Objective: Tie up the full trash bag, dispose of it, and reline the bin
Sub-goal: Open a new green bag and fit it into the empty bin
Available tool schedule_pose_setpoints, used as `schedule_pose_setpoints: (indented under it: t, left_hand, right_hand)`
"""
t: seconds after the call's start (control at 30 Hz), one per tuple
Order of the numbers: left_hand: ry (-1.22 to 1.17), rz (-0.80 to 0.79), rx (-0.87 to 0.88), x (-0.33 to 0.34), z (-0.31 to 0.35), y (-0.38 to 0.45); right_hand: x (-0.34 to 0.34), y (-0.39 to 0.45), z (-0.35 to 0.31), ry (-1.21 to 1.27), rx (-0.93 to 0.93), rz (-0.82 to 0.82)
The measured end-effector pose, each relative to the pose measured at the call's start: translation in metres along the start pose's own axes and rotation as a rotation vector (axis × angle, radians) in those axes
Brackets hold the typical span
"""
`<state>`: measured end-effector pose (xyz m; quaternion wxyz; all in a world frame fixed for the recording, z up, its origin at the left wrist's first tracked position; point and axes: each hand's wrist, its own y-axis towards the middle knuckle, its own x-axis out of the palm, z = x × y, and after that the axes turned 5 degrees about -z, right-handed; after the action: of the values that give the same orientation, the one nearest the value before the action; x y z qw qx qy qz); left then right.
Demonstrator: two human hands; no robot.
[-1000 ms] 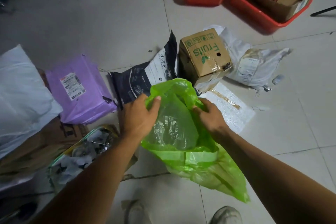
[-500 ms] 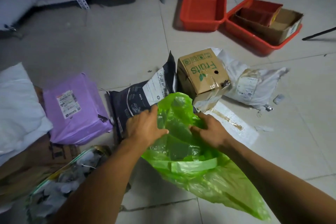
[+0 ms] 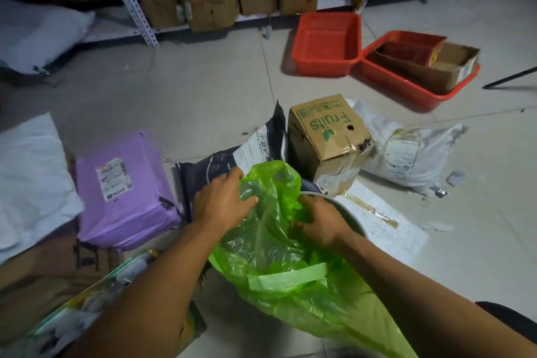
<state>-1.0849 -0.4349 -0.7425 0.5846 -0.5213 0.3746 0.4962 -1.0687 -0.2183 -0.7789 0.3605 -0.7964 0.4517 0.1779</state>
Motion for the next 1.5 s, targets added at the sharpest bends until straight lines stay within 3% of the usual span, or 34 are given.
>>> schedule_pose_setpoints:
  t: [0.17, 0.3, 0.6, 0.8, 0.83, 0.93, 1.0, 1.1, 1.27, 1.33, 1.5]
  left_hand:
    - [-0.085, 0.018, 0.036, 0.002, 0.006, -0.007]
    - [-0.173, 0.028, 0.14, 0.003, 0.009, -0.017]
    - [-0.154, -0.168, 0.186, 0.024, 0.006, -0.021]
    - [-0.123, -0.127, 0.171, 0.019, 0.005, -0.022]
    - [-0.119, -0.126, 0.175, 0.019, 0.005, -0.023]
    - [-0.12, -0.118, 0.188, 0.019, 0.006, -0.024]
    - [-0.12, -0.12, 0.19, 0.021, 0.006, -0.025]
    - [-0.126, -0.129, 0.198, 0.023, 0.005, -0.025]
    - [-0.147, -0.131, 0.214, 0.024, 0.004, -0.021]
    - [-0.159, -0.13, 0.216, 0.025, 0.004, -0.02]
    - [-0.227, -0.093, 0.205, 0.023, 0.001, -0.02]
  right_hand:
    - [-0.029, -0.012, -0.003, -0.012, -0.008, 0.054]
    - [-0.047, -0.02, 0.009, -0.057, 0.078, 0.2]
    - [-0.04, -0.026, 0.032, -0.16, 0.209, 0.236]
    - [-0.046, -0.038, 0.005, -0.306, -0.061, 0.46]
    - [-0.046, -0.038, -0.002, -0.276, -0.111, 0.394]
    - [-0.036, -0.033, -0.012, -0.358, -0.192, -0.014]
    - [-0.027, -0.031, -0.011, -0.466, -0.141, -0.22]
    - [-0.02, -0.033, -0.007, -0.454, -0.045, -0.381]
    - [-0.012, -0.034, -0.005, -0.426, -0.129, -0.626]
    - [-0.008, -0.032, -0.005, -0.448, -0.146, -0.537]
    - [-0.003, -0.015, -0.016, -0.287, -0.107, -0.01]
